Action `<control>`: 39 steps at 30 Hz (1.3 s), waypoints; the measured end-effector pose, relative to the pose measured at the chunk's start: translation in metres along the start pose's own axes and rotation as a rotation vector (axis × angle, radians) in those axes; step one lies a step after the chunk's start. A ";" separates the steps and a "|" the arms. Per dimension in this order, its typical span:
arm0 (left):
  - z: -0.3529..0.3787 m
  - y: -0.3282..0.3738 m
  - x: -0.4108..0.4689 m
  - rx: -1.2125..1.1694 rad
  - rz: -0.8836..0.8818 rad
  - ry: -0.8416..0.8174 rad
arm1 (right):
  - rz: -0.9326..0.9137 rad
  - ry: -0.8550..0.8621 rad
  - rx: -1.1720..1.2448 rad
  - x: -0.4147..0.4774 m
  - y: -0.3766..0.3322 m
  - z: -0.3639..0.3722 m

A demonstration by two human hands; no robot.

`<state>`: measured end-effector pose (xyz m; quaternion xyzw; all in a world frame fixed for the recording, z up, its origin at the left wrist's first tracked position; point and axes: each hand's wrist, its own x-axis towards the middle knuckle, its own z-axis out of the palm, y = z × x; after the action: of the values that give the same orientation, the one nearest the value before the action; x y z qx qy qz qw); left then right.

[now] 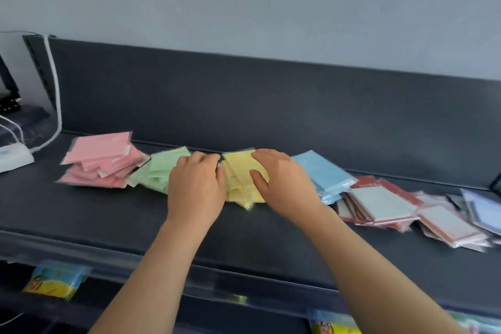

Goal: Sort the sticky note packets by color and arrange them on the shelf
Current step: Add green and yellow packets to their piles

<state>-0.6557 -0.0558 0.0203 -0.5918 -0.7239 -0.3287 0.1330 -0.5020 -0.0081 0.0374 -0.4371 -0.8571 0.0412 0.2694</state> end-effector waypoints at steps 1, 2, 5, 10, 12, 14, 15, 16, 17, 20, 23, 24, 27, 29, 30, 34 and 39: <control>0.002 0.015 -0.004 -0.018 0.038 0.006 | 0.021 0.011 -0.002 -0.009 0.010 -0.010; 0.005 0.029 -0.007 -0.024 0.076 0.011 | 0.040 0.020 -0.009 -0.018 0.020 -0.020; 0.014 0.075 -0.018 -0.046 0.166 0.015 | 0.093 0.040 -0.054 -0.052 0.052 -0.052; 0.033 0.170 -0.043 -0.125 0.269 0.001 | 0.190 0.083 -0.106 -0.117 0.118 -0.106; 0.040 0.213 -0.058 -0.184 0.294 -0.047 | 0.237 0.084 -0.127 -0.145 0.148 -0.129; 0.047 0.256 -0.073 -0.234 0.326 -0.076 | 0.300 0.084 -0.146 -0.174 0.178 -0.151; 0.051 0.277 -0.082 -0.253 0.346 -0.077 | 0.331 0.087 -0.151 -0.189 0.192 -0.162; 0.056 0.302 -0.090 -0.275 0.362 -0.080 | 0.366 0.092 -0.158 -0.206 0.208 -0.174; 0.060 0.316 -0.095 -0.288 0.368 -0.089 | 0.392 0.098 -0.166 -0.216 0.218 -0.181; 0.077 0.370 -0.115 -0.315 0.410 -0.130 | 0.468 0.095 -0.200 -0.258 0.256 -0.207; 0.095 0.417 -0.133 -0.348 0.417 -0.207 | 0.530 0.077 -0.205 -0.294 0.295 -0.225; 0.101 0.430 -0.137 -0.343 0.426 -0.232 | 0.556 0.069 -0.205 -0.304 0.305 -0.230; 0.118 0.466 -0.144 -0.335 0.471 -0.282 | 0.621 0.070 -0.207 -0.326 0.338 -0.244; 0.130 0.490 -0.144 -0.325 0.489 -0.321 | 0.656 0.080 -0.216 -0.337 0.359 -0.254; 0.136 0.503 -0.142 -0.314 0.501 -0.340 | 0.672 0.087 -0.222 -0.341 0.370 -0.258; 0.162 0.549 -0.135 -0.280 0.552 -0.389 | 0.735 0.112 -0.241 -0.351 0.412 -0.272; 0.200 0.596 -0.125 -0.230 0.604 -0.465 | 0.825 0.116 -0.251 -0.353 0.465 -0.286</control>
<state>-0.0204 0.0247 -0.0118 -0.8477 -0.4865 -0.2110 -0.0111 0.1454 -0.0418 -0.0118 -0.7739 -0.5926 0.0160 0.2228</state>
